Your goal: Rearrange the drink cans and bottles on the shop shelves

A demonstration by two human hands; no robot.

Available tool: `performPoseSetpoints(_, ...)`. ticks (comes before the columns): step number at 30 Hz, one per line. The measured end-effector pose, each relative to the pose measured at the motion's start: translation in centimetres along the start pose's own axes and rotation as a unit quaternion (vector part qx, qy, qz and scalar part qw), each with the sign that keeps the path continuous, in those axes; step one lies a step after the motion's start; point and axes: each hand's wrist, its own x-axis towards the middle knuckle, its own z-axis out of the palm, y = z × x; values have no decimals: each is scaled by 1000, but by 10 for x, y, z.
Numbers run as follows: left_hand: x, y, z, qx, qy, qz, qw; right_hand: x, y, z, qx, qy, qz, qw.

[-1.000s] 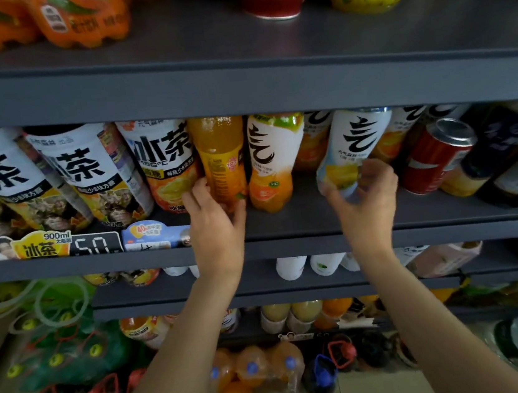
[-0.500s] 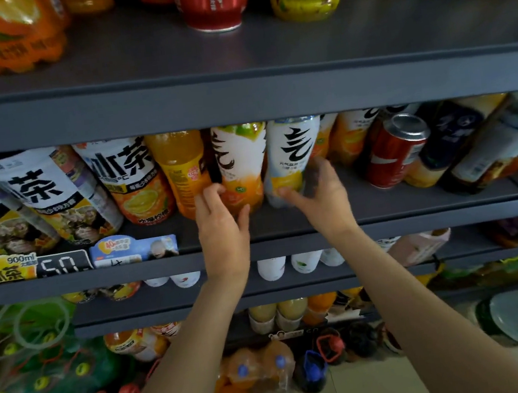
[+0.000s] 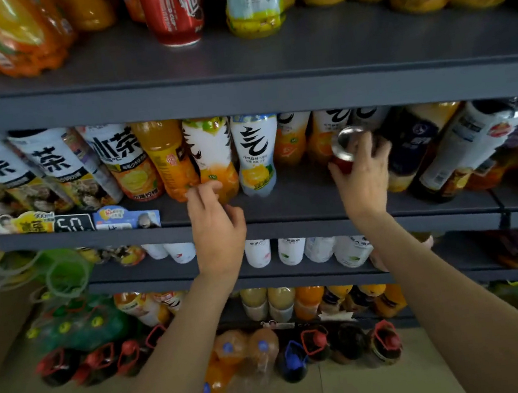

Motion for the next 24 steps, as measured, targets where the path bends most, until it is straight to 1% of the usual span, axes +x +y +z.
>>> performPoseSetpoints(2, -13, 21, -14, 6, 5, -4, 1000, -6, 0, -13, 68, -35, -8, 997)
performPoseSetpoints(4, -27, 44, -31, 14, -6, 6, 1000, -18, -5, -40, 136, -95, 6, 986)
performPoseSetpoints(7, -23, 82, -62, 45, -18, 54, 997, -37, -19, -97, 245, -186, -9, 951)
performPoseSetpoints(9, -2, 107, -82, 59, 8, 84, 995, -35, -41, -137, 297, -215, -63, 928)
performPoseSetpoints(11, 26, 135, -106, 59, 54, 109, 991, -20, -75, -180, 332, -201, -142, 910)
performPoseSetpoints(13, 53, 166, -130, 42, 98, 143, 984, 0, -115, -222, 364, -161, -207, 894)
performPoseSetpoints(17, 99, 218, -173, 28, 165, 226, 960, 35, -190, -285, 416, -78, -296, 856)
performPoseSetpoints(20, 127, 241, -203, 37, 195, 268, 943, 55, -236, -306, 451, -39, -324, 831)
performPoseSetpoints(24, 162, 242, -238, 79, 191, 275, 939, 77, -291, -312, 450, 2, -318, 834)
